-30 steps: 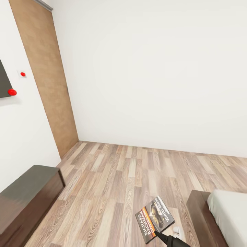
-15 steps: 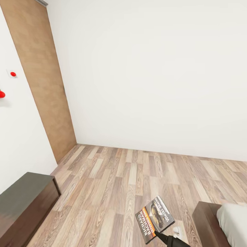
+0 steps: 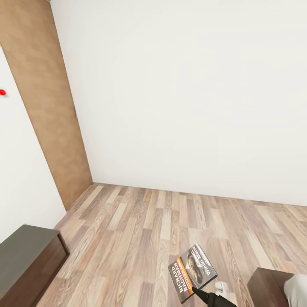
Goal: In the bedroom, move the book from the bed onto either nightstand, and place the two sandals side by side next to the bed.
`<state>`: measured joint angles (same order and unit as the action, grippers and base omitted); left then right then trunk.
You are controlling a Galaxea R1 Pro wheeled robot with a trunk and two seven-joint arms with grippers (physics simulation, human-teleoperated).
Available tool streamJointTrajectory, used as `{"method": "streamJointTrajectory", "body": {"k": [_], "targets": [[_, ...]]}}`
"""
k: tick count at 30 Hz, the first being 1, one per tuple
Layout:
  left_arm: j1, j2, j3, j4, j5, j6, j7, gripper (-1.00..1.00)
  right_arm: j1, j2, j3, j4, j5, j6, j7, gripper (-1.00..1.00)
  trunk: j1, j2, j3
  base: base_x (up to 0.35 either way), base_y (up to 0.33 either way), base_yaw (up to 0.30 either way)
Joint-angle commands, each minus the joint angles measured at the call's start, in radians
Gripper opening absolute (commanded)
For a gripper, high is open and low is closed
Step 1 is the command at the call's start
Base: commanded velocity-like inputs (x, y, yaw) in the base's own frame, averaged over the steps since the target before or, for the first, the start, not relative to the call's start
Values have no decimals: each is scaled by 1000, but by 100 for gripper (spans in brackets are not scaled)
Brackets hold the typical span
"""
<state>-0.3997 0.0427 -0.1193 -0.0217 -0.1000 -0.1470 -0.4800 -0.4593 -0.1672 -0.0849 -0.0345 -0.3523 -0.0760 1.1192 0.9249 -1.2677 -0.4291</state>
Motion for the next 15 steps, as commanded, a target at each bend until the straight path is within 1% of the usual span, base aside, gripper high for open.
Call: {"method": "streamJointTrajectory", "body": {"k": [1,15], "targets": [[-1,0,-3,1,-10,-10,1,100,-1,0,-12,1,9,-8,2,-100,1,-1,-1,320,0,0],[-1,1,-3,1,-10,-10,1,100,-1,0,-12,1,9,-8,2,-100,1,-1,-1,319,0,0]]}}
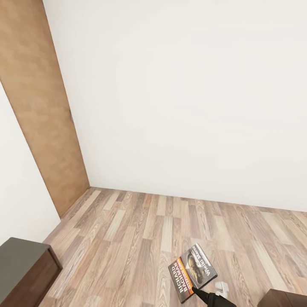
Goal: In the bedroom, move the book from the bed onto either nightstand, and place the two sandals side by side next to the bed.
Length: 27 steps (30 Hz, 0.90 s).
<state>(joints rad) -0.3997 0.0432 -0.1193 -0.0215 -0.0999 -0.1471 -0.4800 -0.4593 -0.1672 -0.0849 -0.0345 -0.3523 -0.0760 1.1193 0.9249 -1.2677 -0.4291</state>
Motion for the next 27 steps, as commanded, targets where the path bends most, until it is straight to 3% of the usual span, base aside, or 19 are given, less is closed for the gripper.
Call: {"method": "streamJointTrajectory", "body": {"k": [1,27], "targets": [[-1,0,-3,0,-10,-10,1,100,-1,0,-12,1,9,-8,1,-100,1,-1,-1,314,0,0],[-1,0,-3,0,-11,-10,1,100,-1,0,-12,0,9,-8,2,-100,1,-1,-1,298,0,-4]]}}
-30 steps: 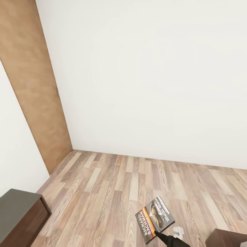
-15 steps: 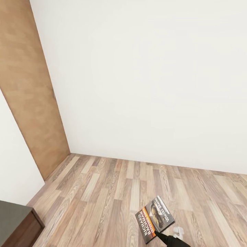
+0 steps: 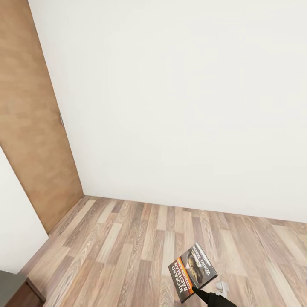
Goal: In the bedroom, move the book from the bed onto either nightstand, and place the two sandals side by side next to the bed.
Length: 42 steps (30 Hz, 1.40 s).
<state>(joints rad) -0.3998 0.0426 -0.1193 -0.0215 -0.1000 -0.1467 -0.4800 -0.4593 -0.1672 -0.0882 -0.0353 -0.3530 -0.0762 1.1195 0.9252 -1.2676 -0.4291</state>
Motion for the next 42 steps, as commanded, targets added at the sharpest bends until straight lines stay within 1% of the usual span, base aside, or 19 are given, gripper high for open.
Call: {"method": "streamJointTrajectory", "body": {"k": [1,17,24,42], "targets": [[-1,1,-3,0,-10,-10,1,100,-1,0,-8,1,9,-8,2,-100,0,-1,-1,79,0,-122],[-1,0,-3,1,-10,-10,1,100,-1,0,-8,0,9,-8,2,-100,0,-1,-1,10,0,-230],[-1,0,-3,0,-10,-10,1,100,-1,0,-8,0,9,-8,1,-100,0,-1,-1,22,0,-49],[-1,0,-3,0,-10,-10,1,100,-1,0,-8,0,9,-9,0,-100,0,-1,-1,297,-44,-1]]}}
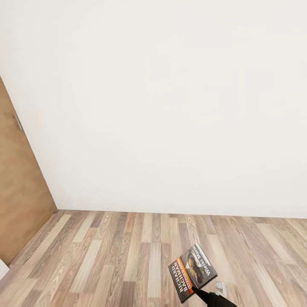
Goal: In the bedroom, move the book from the bed onto either nightstand, and place the two sandals side by side next to the bed.
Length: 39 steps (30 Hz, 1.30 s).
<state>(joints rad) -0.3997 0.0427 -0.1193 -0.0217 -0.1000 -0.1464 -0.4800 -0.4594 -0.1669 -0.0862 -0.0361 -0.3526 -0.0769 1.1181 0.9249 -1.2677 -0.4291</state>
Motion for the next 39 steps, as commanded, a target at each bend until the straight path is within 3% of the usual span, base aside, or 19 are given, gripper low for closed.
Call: {"method": "streamJointTrajectory", "body": {"k": [1,39], "targets": [[-1,0,-3,1,-10,-10,1,100,-1,0,-10,1,9,-8,2,-100,1,-1,-1,320,-60,0],[-1,0,-3,1,-10,-10,1,100,-1,0,-10,1,9,-8,3,-100,1,-1,-1,320,-56,0]]}}
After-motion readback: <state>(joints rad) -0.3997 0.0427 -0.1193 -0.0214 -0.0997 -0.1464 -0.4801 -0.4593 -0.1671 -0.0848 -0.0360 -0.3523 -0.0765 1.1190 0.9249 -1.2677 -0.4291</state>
